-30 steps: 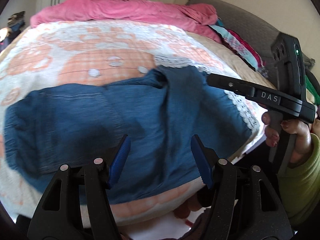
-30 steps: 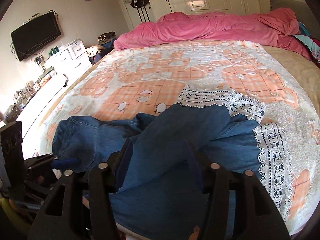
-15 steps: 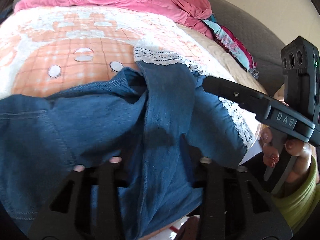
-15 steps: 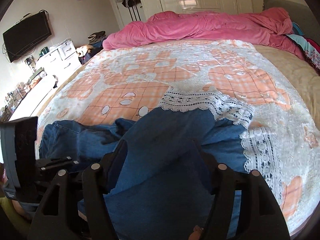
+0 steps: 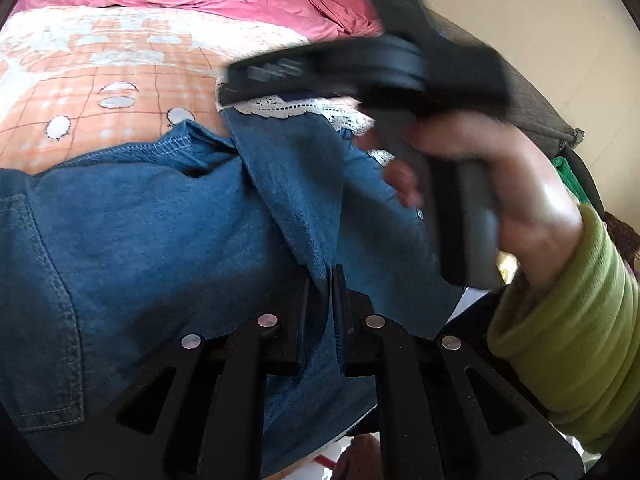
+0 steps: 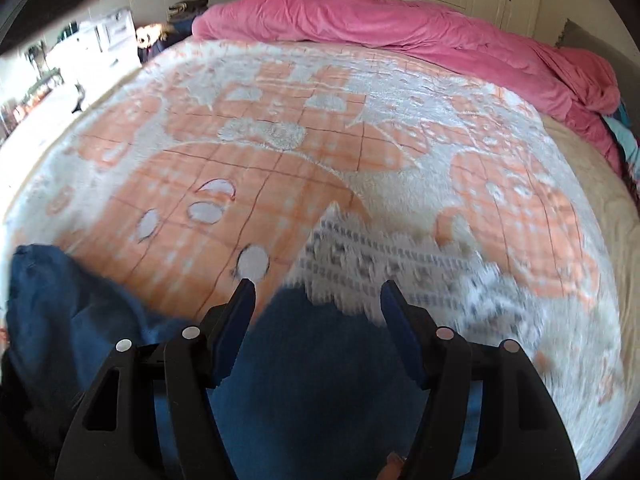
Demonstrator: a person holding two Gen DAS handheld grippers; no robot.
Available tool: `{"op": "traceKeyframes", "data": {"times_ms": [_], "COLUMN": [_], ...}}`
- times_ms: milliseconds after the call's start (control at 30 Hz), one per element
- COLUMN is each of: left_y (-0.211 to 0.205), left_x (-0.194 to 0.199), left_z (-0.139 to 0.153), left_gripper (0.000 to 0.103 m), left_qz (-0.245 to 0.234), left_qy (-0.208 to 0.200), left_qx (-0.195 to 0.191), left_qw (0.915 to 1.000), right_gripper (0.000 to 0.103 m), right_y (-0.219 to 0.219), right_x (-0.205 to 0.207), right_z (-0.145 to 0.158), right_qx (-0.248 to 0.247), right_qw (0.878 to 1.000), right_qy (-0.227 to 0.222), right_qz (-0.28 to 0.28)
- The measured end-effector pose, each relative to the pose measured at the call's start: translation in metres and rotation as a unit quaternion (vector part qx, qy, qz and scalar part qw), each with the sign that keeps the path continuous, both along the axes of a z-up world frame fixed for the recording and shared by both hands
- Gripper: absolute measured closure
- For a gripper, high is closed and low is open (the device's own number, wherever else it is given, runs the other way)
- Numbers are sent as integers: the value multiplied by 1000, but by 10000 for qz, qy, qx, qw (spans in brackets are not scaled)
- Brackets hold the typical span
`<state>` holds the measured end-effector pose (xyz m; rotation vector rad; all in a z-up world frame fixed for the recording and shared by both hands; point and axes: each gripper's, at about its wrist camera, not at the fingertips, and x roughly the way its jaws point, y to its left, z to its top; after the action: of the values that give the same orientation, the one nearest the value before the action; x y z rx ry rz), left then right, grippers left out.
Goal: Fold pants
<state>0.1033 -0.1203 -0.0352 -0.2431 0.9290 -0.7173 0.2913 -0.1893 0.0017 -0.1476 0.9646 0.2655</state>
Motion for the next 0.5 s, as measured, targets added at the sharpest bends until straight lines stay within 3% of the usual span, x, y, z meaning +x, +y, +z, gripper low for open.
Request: {"op": "traceKeyframes", "data": {"times_ms": [267, 333, 367, 400, 433, 500], "left_y": [-3, -4, -3, -2, 1, 5], "left_x": [-2, -3, -4, -4, -5, -6], "left_z": [-3, -3, -2, -1, -2, 1], "left_gripper": [98, 98, 98, 98, 98, 98], "left_qz": [-44, -45, -40, -19, -10, 43], "left_qy": [-21, -47, -63, -84, -96, -110], "left_qx": [45, 52, 60, 66, 56, 18], "left_qw": [10000, 10000, 10000, 9999, 9999, 9999], "right_gripper": [41, 65, 69, 86, 92, 94], "right_y": [10, 6, 3, -2, -8, -23], "right_x": [45, 48, 48, 48, 46, 40], "right_z": [-26, -31, -32, -30, -26, -15], "right_qx": [-252, -218, -177, -67, 99, 466], "right_qw": [9986, 9985, 9986, 9987, 9986, 9976], "right_qy": [256, 306, 321, 315, 311, 242], "right_qz": [-382, -390, -390, -389, -410, -442]}}
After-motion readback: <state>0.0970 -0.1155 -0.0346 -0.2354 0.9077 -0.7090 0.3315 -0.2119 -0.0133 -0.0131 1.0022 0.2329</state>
